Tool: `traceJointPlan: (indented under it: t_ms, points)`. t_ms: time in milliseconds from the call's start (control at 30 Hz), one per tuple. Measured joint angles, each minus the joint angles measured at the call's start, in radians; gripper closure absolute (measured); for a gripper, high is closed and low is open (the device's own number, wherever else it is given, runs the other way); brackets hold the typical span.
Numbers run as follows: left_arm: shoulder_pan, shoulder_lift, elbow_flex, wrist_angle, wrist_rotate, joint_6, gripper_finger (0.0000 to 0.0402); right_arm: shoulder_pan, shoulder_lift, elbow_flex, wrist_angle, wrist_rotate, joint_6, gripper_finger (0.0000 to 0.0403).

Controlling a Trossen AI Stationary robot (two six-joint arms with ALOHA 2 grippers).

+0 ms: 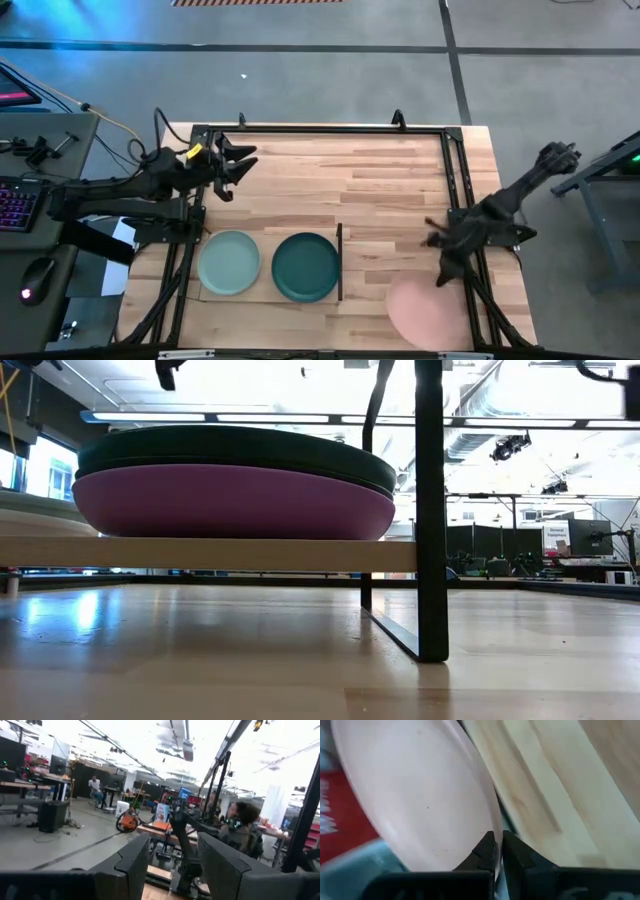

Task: Place and stack plates onto a shelf
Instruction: Stack the light pink plate on top of the blue plate on the shelf

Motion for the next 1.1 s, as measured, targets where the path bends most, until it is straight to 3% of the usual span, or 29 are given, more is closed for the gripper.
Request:
traceJointPlan:
  t_ms: [200,367,533,633,733,900,1100]
  points:
    - [0.0,-0.019,0.0,0.001,-0.028,0.0,0.0245,-0.217,-0.075,0.143,-0.023,0.166,-0.053,0.0403]
    - [0.0,-0.019,0.0,0.001,-0.028,0.0,0.0245,-0.465,0.037,0.302,-0.049,0.242,-0.22,0.0403]
    - [0.0,-0.019,0.0,0.123,-0.028,-0.019,0.0245,-0.685,0.305,0.519,-0.049,0.155,-0.434,0.0403]
    - [0.0,-0.02,0.012,0.245,-0.028,-0.025,0.0245,-0.788,0.495,0.672,-0.048,0.001,-0.565,0.0403]
    - [0.0,-0.024,0.049,0.264,-0.026,-0.025,0.0245,-0.851,0.692,0.824,-0.06,-0.13,-0.693,0.0403]
    - [0.0,-0.028,0.078,0.265,0.009,0.008,0.0245,-0.863,0.989,1.091,-0.177,-0.212,-0.863,0.0403]
    - [0.0,-0.027,0.079,0.257,0.015,0.001,0.0245,-0.797,1.251,1.398,-0.418,-0.188,-1.076,0.0403]
